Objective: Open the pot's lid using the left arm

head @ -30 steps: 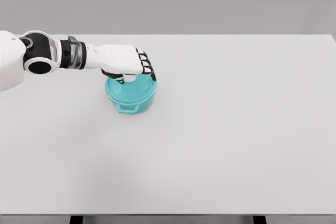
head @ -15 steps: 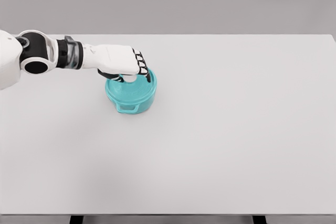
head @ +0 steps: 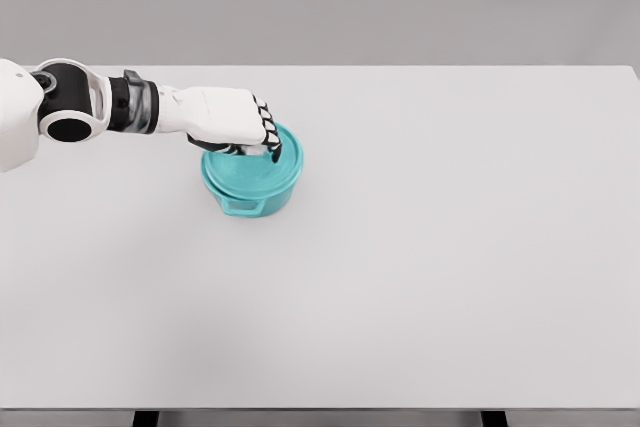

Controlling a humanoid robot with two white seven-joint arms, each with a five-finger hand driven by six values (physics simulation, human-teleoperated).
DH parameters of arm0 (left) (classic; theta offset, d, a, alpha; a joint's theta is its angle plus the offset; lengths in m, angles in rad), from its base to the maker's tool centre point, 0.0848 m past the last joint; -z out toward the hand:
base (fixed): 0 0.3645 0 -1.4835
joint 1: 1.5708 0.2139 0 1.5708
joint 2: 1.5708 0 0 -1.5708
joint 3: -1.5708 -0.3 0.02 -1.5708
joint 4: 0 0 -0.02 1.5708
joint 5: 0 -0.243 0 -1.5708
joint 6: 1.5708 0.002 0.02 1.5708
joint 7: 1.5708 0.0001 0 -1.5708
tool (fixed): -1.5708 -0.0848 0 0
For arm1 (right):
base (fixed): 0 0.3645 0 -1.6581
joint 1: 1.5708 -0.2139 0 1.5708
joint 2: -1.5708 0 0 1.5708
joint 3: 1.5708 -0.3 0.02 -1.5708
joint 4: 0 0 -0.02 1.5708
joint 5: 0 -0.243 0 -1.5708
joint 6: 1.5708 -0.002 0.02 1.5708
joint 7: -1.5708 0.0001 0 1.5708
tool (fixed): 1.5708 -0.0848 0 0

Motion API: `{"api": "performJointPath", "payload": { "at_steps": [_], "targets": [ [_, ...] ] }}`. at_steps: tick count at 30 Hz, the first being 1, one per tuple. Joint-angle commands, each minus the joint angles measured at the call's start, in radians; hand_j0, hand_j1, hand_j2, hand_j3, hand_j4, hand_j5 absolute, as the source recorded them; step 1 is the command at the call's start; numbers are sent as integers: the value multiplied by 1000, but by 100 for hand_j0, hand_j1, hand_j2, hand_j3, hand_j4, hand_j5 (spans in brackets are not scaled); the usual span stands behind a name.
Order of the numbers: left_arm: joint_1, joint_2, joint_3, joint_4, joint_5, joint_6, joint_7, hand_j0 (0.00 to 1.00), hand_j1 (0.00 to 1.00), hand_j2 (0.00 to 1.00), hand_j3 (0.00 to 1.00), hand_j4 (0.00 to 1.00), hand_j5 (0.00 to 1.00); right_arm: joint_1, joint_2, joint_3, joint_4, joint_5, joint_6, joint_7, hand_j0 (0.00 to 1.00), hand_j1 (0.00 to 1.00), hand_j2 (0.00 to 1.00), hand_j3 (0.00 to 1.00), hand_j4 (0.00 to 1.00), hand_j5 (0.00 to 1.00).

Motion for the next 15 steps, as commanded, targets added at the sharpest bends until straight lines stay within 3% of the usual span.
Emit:
{"api": "performJointPath", "payload": {
  "at_steps": [1, 4, 15],
  "targets": [
    [0, 0, 3, -1, 5, 1, 0, 57, 57, 57, 57, 57, 57, 0, 0, -1, 0, 0, 0, 0, 100, 100, 100, 100, 100, 100],
    [-2, 0, 3, -1, 5, 1, 0, 53, 53, 53, 53, 53, 53, 0, 0, -1, 0, 0, 0, 0, 100, 100, 100, 100, 100, 100],
    [-15, 29, 5, -3, 9, 1, 0, 53, 53, 53, 53, 53, 53, 0, 0, 1, 0, 0, 0, 0, 100, 100, 100, 100, 100, 100]
  ]
}}
